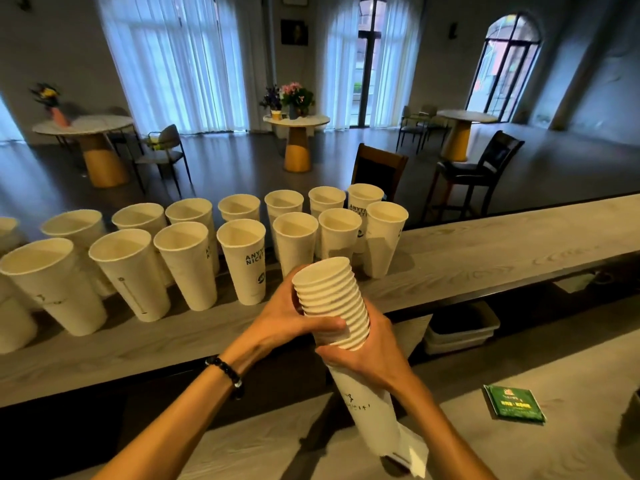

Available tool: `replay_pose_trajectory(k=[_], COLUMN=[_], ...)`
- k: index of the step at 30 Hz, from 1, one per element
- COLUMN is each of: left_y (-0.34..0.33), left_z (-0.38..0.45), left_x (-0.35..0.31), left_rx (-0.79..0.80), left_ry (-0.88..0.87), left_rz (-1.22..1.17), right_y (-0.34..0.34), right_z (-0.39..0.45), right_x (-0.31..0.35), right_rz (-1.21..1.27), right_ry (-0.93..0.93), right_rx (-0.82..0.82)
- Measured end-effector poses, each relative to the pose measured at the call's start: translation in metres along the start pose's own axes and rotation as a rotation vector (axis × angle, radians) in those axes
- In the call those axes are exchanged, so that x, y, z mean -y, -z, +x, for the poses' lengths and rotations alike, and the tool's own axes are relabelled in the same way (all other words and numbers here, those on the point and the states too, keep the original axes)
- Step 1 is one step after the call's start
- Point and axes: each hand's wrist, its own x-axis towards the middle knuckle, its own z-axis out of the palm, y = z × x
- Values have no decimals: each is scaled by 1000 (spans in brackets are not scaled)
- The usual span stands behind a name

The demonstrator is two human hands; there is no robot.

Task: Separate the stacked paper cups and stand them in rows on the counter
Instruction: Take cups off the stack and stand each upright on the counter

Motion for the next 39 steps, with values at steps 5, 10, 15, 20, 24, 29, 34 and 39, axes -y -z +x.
replay_pose_trajectory(k=[5,10,15,20,24,29,34,39], left_y=[38,96,146,160,186,229,278,330], left_z=[-46,-97,-161,-209,-237,-287,-347,-398], left_x=[3,0,19,39,45,27,11,16], left_rx=[-143,-279,-207,-250,-516,-759,-998,-1123], left_ry=[15,14,76,88,80,58,12,-32], left_rz=[-179,-281,-169,-81,-99,-223,-376,-575], right_y=[-39,-97,-168,-228,-263,-308,-372,-440], right_z=[-5,-10,-12,-13,-5,-2,-21,-33], right_x=[42,88,129,167,190,212,231,260], right_rz=[46,115,203,279,318,375,242,186], right_ry=[35,74,113,145,176,220,236,218], right_rx=[75,160,208,340,551,892,1144,1158])
